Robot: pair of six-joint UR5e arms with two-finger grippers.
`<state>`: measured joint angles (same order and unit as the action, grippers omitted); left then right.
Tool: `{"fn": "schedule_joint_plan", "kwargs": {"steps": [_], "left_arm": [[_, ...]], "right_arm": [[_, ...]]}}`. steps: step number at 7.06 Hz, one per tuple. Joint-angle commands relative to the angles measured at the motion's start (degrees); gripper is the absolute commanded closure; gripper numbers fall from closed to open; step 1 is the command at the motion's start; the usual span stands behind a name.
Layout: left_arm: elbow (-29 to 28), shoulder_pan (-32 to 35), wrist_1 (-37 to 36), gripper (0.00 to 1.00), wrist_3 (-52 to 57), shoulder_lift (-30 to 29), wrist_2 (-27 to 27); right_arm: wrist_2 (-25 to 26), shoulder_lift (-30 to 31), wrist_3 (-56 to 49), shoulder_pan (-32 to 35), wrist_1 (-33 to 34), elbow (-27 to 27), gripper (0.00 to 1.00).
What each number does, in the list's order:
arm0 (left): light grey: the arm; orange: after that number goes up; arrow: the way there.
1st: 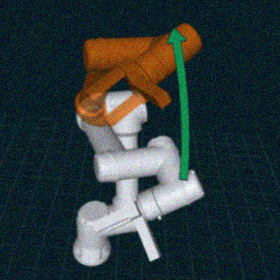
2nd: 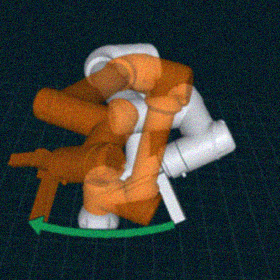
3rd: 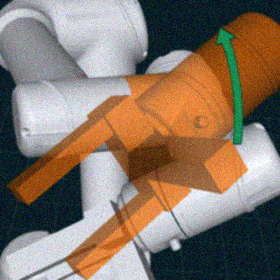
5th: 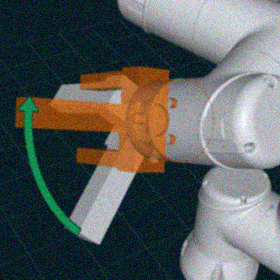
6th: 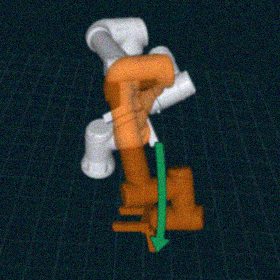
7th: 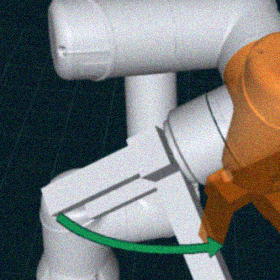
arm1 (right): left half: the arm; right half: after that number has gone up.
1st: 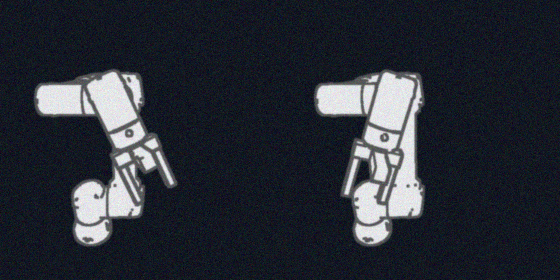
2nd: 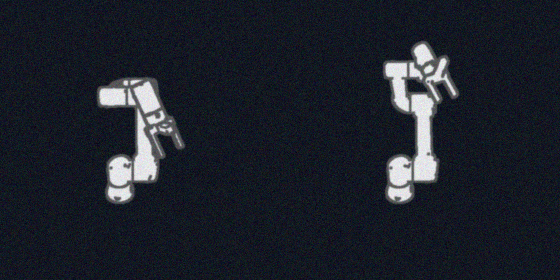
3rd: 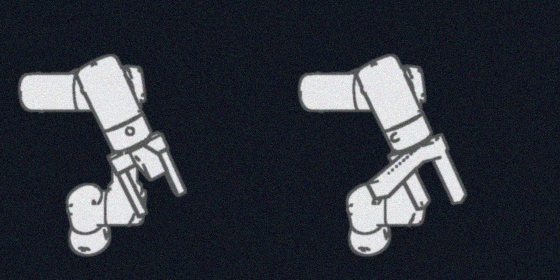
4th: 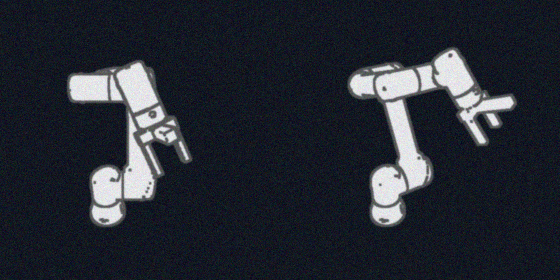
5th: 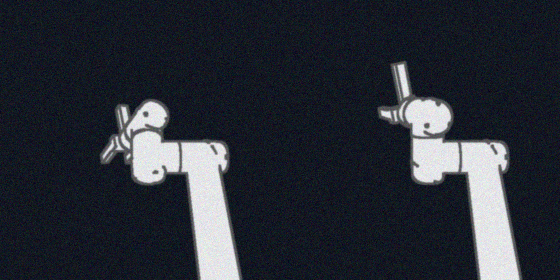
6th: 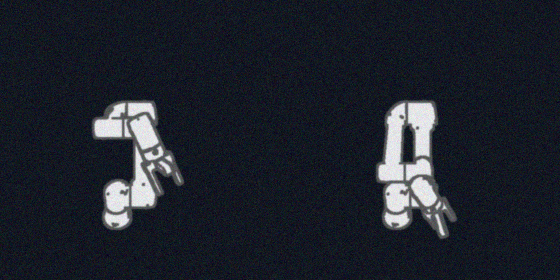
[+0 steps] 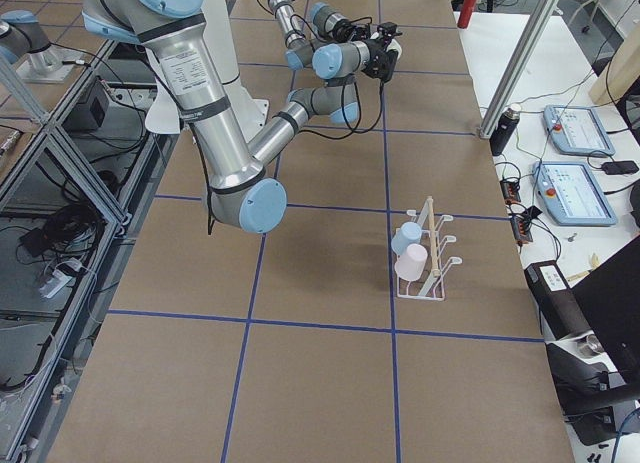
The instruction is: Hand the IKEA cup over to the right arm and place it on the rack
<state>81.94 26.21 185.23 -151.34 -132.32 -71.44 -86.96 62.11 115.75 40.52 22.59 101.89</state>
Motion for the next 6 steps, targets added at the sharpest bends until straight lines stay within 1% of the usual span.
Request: {"fn": "schedule_joint_plan", "kwargs": {"steps": [1, 3, 5, 6], "left_arm": [[0.0, -0.2, 0.0, 1.0, 0.0, -0.5, 0.2], [0.0, -0.2, -0.1, 1.0, 0.1, -0.4, 0.2], [0.0, -0.1, -0.1, 1.0, 0.2, -0.4, 0.2], [0.0, -0.1, 0.0, 1.0, 0.2, -0.4, 0.2]], "right_arm": [[0.0, 0.0, 0.0, 0.0, 0.0, 0.0, 0.01], [0.0, 0.0, 0.0, 0.0, 0.0, 0.0, 0.02], [-0.1, 0.0, 0.0, 0.0, -0.1, 0.1, 0.06], [0.0, 0.0, 0.1, 0.0, 0.0, 0.1, 0.26]]}}
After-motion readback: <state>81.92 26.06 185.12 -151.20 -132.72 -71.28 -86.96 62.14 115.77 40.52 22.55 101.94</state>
